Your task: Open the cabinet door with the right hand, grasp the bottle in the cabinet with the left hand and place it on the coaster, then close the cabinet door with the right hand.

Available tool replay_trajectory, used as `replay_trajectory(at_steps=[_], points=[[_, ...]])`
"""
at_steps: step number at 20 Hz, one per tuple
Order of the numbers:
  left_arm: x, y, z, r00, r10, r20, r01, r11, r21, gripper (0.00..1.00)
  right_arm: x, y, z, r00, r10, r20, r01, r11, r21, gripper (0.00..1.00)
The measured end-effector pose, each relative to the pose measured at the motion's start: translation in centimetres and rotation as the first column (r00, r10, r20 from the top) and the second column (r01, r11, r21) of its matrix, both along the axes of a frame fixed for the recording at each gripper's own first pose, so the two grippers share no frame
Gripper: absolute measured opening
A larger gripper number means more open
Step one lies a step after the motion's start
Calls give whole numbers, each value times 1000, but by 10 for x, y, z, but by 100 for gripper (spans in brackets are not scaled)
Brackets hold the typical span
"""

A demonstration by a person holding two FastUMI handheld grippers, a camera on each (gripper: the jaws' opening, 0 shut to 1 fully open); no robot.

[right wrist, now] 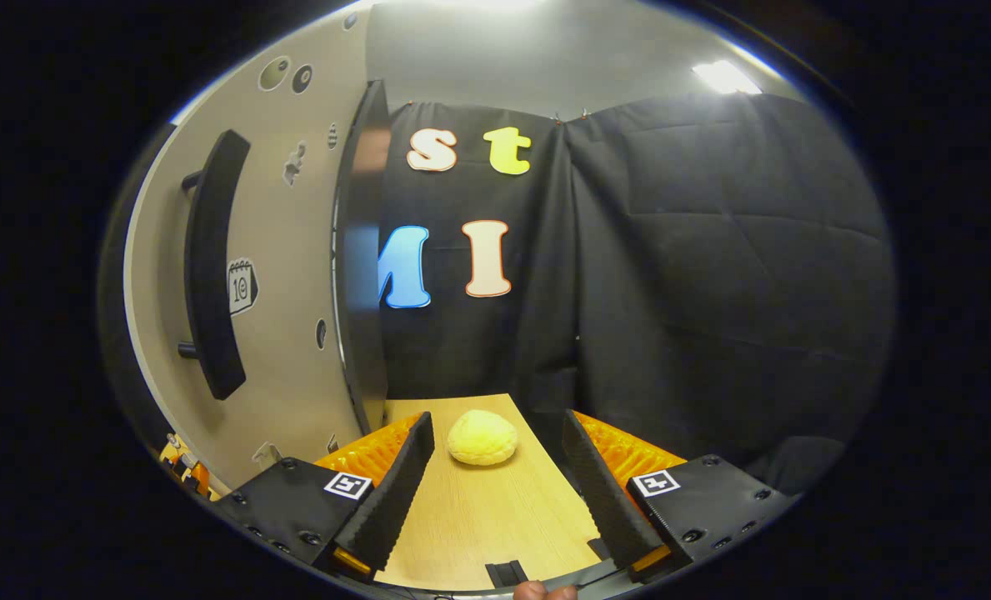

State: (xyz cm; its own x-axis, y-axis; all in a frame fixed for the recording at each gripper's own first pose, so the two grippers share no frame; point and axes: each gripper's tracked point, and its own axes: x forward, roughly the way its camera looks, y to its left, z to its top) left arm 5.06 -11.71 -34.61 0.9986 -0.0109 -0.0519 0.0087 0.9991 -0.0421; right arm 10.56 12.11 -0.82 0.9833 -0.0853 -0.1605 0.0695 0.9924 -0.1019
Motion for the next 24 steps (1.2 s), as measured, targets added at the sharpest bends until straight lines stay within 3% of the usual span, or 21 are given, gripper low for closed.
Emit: replay_trajectory(at_steps=[1,3,5,13,14,15,18,24], points=[[-1,-2,-8,1000,-2,-8,2,1000,-12,74,-2,-2,-1,1000,14,-6,-14,1000,-25,98],[-3,-5,-19,1000,-7,-20,7,1000,-24,74,-8,-3,-1,999,26,-22,-27,997,-65,94],[-4,-6,-25,999,-6,-33,5,1000,-28,73,-9,-4,1,1000,28,-13,-29,995,-90,97],[-24,-13,-30,997,-40,-65,40,999,4,76,-17,-13,-5,999,-21,-27,18,996,-82,99],[-24,-12,-31,996,-33,-79,33,999,-10,72,-18,-13,-3,999,-31,-21,30,997,-68,99],[-22,-10,-29,996,-28,-86,26,999,-26,76,-19,-11,-3,999,-32,-10,32,998,-60,99],[-17,-2,-2,999,-8,-43,5,998,-64,84,-20,-14,2,999,-41,7,41,997,-61,99],[-19,1,57,999,-32,30,34,998,-54,84,-32,-28,11,996,-75,51,75,997,4,99]])
